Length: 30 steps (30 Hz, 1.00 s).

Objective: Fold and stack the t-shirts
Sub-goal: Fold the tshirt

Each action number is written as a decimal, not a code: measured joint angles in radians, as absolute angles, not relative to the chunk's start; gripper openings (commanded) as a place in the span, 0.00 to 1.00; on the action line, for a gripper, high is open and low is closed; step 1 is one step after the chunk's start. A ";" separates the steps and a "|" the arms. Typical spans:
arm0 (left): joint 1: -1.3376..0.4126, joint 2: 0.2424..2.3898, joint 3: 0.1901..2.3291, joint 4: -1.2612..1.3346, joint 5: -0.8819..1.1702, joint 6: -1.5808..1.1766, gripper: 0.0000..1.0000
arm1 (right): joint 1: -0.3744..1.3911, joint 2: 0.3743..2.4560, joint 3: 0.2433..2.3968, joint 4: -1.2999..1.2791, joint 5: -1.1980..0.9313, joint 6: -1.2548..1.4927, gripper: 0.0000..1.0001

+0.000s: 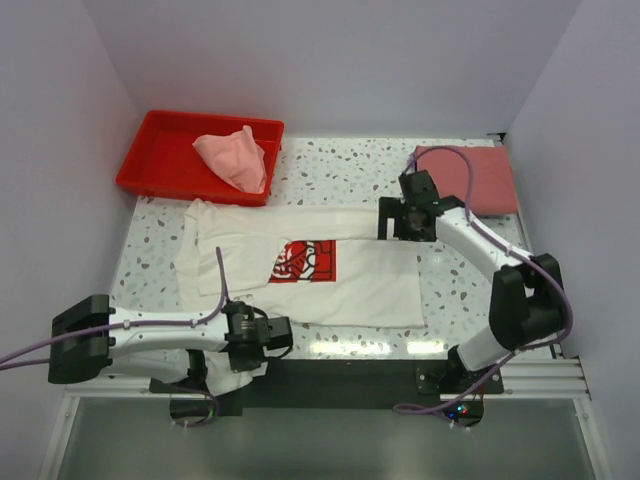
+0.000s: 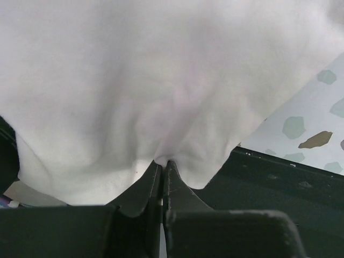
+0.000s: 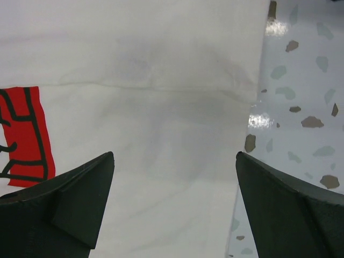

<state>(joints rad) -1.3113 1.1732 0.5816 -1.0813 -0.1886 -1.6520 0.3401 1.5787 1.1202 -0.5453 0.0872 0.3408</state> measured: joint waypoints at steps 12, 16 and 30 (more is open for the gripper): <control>-1.311 1.108 0.687 -1.159 -0.305 -1.642 0.00 | 0.339 1.097 0.748 -0.690 0.072 0.556 0.99; -1.308 1.106 0.703 -1.188 -0.325 -1.615 0.00 | 0.339 1.039 0.644 -0.740 0.024 0.622 0.95; -1.226 1.131 0.726 -1.211 -0.334 -1.472 0.00 | 0.339 0.962 0.493 -0.782 -0.034 0.748 0.73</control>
<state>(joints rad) -1.2263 1.1313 0.7258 -1.2110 -0.3344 -1.4715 0.3393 0.9615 0.4931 -0.7822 -0.0338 0.7483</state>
